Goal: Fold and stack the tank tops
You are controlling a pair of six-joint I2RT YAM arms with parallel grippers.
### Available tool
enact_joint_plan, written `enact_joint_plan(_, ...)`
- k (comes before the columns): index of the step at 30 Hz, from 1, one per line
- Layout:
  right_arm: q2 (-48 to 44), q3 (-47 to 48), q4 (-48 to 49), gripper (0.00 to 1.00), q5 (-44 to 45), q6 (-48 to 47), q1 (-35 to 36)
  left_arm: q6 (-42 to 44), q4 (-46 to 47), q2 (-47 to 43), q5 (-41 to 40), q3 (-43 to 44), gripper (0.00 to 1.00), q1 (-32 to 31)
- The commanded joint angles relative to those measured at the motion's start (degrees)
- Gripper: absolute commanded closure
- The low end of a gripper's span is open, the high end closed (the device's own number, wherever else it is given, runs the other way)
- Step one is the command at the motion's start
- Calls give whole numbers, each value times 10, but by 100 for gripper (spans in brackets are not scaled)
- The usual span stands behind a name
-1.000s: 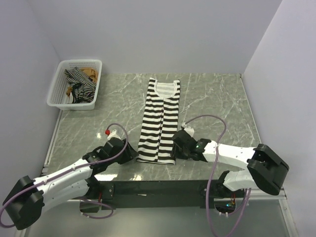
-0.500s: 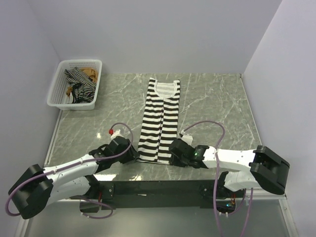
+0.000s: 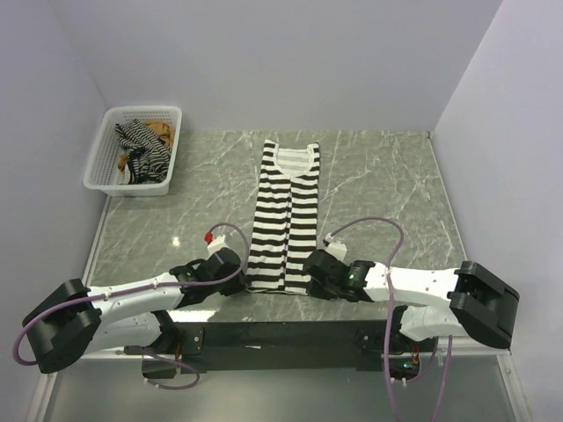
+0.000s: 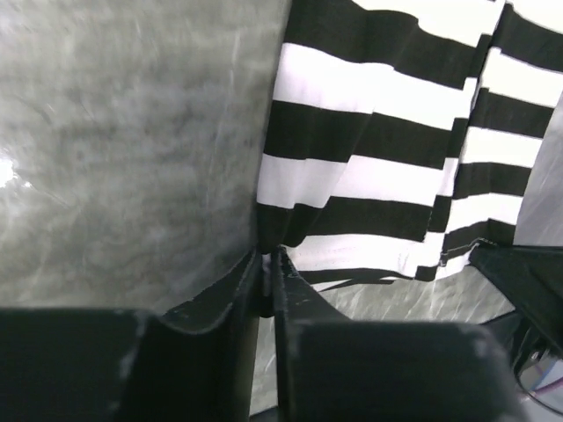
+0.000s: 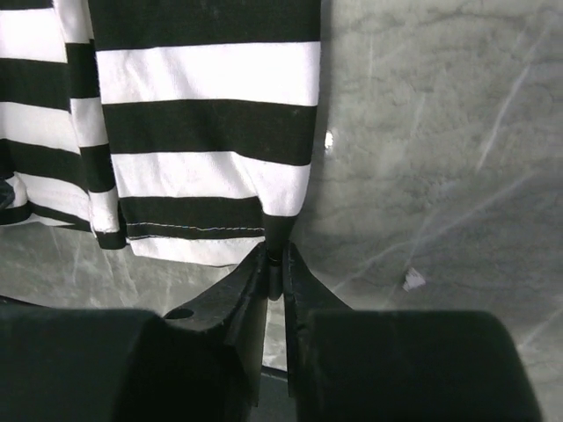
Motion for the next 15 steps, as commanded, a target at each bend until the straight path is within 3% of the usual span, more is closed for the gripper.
enact_joint_plan(1, -18, -19, -54, 84, 14, -2, 13, -6, -62, 8, -4, -5, 85, -23)
enact_joint_plan(6, -50, 2, -112, 94, 34, 1, 40, -13, -107, -20, -9, 18, 99, -55)
enact_joint_plan(11, -79, 32, -170, 98, 62, 27, 93, -33, -159, -76, -16, 38, 100, -92)
enact_joint_plan(15, -84, 69, -189, 98, 91, 9, 90, -13, -183, -91, -48, 88, 99, -90)
